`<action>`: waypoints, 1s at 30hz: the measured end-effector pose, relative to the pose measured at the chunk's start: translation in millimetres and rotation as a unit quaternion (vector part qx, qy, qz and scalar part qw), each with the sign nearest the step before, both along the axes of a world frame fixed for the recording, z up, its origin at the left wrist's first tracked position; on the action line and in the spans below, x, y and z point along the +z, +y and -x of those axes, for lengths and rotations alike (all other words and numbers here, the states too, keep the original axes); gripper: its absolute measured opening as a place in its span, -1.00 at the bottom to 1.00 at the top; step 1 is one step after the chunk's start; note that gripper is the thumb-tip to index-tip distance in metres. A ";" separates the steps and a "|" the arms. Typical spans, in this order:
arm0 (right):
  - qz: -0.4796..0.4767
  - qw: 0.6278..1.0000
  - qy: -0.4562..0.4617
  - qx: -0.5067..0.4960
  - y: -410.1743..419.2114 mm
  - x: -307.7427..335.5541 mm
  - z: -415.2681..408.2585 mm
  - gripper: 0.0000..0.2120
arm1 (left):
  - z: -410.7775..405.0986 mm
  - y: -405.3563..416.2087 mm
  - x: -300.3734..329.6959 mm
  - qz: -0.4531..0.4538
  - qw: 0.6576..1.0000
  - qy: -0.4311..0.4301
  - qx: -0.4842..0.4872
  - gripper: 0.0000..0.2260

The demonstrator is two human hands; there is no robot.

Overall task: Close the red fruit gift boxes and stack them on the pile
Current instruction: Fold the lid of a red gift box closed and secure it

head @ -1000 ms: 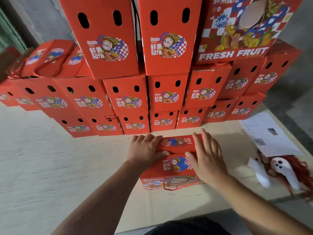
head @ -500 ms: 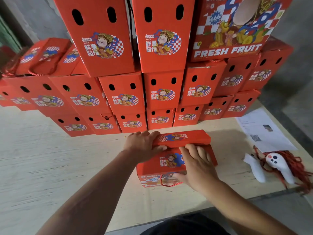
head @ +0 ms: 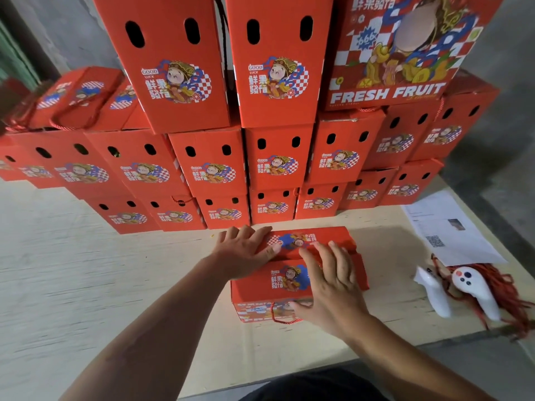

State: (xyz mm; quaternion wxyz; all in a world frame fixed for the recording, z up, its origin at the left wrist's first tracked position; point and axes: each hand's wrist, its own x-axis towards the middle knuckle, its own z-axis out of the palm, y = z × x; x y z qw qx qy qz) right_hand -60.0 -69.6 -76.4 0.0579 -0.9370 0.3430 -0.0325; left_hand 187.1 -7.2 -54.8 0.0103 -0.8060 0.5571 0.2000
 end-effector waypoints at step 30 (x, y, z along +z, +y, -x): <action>-0.102 0.991 0.066 -0.059 -33.7 6.7 -2.8 -0.16 | 8.6 55.9 -31.6 0.155 0.964 -0.038 0.215 0.05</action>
